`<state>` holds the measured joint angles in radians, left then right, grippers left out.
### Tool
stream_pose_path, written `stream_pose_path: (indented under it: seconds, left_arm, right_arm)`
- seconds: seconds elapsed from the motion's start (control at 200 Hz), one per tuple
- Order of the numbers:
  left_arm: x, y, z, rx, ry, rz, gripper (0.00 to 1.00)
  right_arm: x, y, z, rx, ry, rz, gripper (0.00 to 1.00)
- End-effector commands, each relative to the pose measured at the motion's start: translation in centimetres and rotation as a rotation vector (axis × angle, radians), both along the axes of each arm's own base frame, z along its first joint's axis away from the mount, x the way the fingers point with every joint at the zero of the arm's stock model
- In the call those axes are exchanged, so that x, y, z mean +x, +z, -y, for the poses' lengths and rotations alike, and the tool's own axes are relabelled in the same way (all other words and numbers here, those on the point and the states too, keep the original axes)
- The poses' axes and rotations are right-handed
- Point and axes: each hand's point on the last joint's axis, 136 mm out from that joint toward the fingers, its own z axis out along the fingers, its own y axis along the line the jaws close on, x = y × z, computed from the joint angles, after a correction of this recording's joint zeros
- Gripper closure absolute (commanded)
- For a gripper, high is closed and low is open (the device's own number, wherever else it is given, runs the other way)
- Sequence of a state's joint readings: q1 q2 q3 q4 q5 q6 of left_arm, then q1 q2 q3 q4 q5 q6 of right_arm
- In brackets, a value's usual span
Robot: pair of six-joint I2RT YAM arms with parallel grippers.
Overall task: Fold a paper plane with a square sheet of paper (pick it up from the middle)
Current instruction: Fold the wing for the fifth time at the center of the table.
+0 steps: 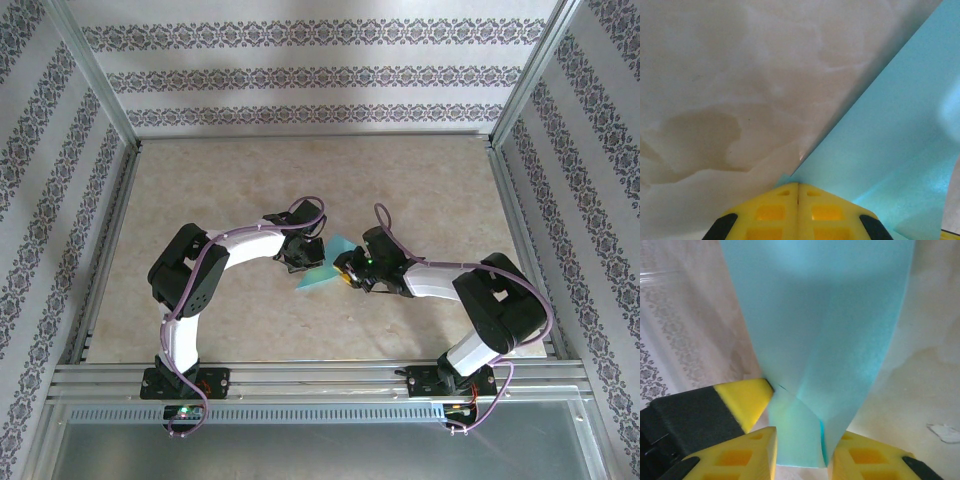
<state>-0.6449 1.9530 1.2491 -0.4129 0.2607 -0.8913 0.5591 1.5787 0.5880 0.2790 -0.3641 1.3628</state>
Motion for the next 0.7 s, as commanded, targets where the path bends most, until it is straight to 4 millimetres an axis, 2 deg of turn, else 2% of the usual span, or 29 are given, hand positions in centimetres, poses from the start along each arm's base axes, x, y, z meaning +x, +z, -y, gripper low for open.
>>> stream_pose_path:
  seconds: [0.0,0.455,0.59,0.695]
  left_arm:
    - [-1.2,-1.9,-1.9,0.058,0.022,-0.056,0.95]
    - [-0.9,-1.2,-1.8,0.049,0.019,-0.042,0.95]
    - [-0.5,-0.7,-1.7,0.042,0.019,-0.029,0.95]
    - [-0.2,-0.1,-1.5,0.03,0.011,-0.014,0.95]
  right_arm:
    - [0.5,1.0,-0.2,0.016,-0.011,0.055,0.7]
    - [-0.4,-0.9,-0.1,0.014,-0.009,-0.035,0.74]
    - [-0.3,-1.2,0.3,0.006,-0.02,-0.048,0.79]
    - [-0.3,-1.3,0.5,0.003,-0.024,-0.05,0.87]
